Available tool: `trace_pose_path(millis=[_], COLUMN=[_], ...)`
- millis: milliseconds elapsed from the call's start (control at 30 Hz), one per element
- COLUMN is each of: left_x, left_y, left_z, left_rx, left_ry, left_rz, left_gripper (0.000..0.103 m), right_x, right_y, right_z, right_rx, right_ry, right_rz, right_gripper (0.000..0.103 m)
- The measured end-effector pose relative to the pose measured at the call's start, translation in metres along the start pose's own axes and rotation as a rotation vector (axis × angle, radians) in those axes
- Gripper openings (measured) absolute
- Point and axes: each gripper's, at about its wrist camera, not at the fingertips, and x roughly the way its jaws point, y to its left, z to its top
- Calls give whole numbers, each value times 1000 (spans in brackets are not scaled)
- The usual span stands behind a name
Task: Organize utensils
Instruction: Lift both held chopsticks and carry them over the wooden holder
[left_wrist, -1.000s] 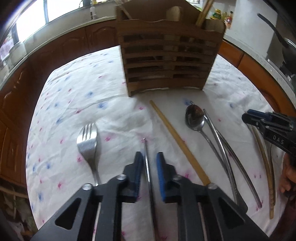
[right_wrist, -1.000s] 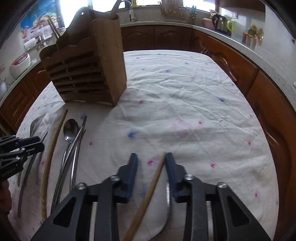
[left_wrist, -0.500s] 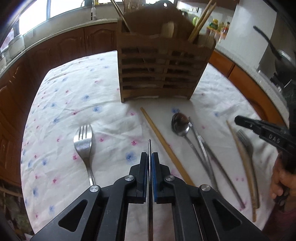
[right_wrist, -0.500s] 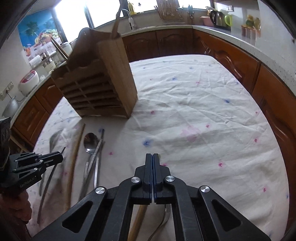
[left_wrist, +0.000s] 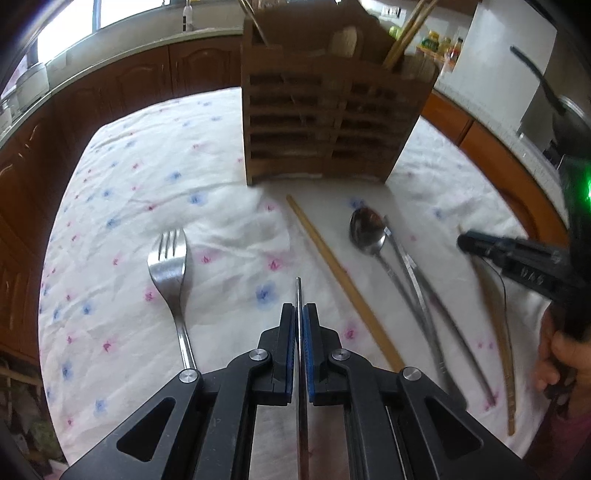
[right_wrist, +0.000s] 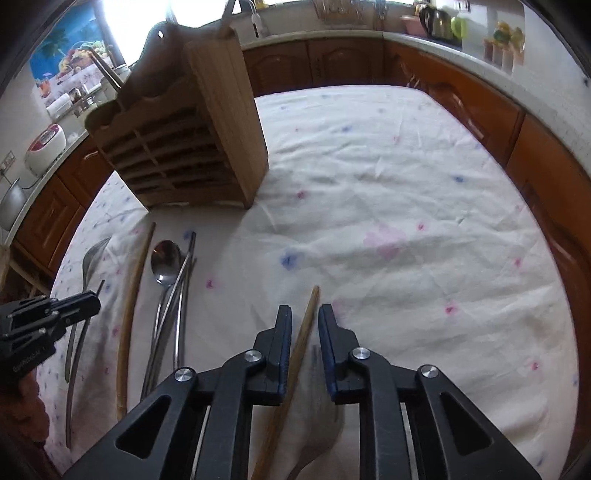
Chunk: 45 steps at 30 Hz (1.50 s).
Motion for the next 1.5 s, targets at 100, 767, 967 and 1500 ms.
trace_pose_path(millis=[100,767,967,1500], left_x=[5,-49,-97,-190], left_y=[-2,14,21,22], left_z=[3,-7,-22,-55], left_rx=[13,-77,-106,-114], left_ry=[14,-130,-228,-419], left_rz=[10,-61,-94,-130], left_gripper=[4,2,2,2], right_x=[3,-60,-91,-171], right_y=[4,17,27,33], right_z=[4,3,2,4], right_rx=[-21,18,16,8], right_ry=[14,-162,-248,-475], right_rz=[-11,149,172,188], right_gripper=[18,4,4,4])
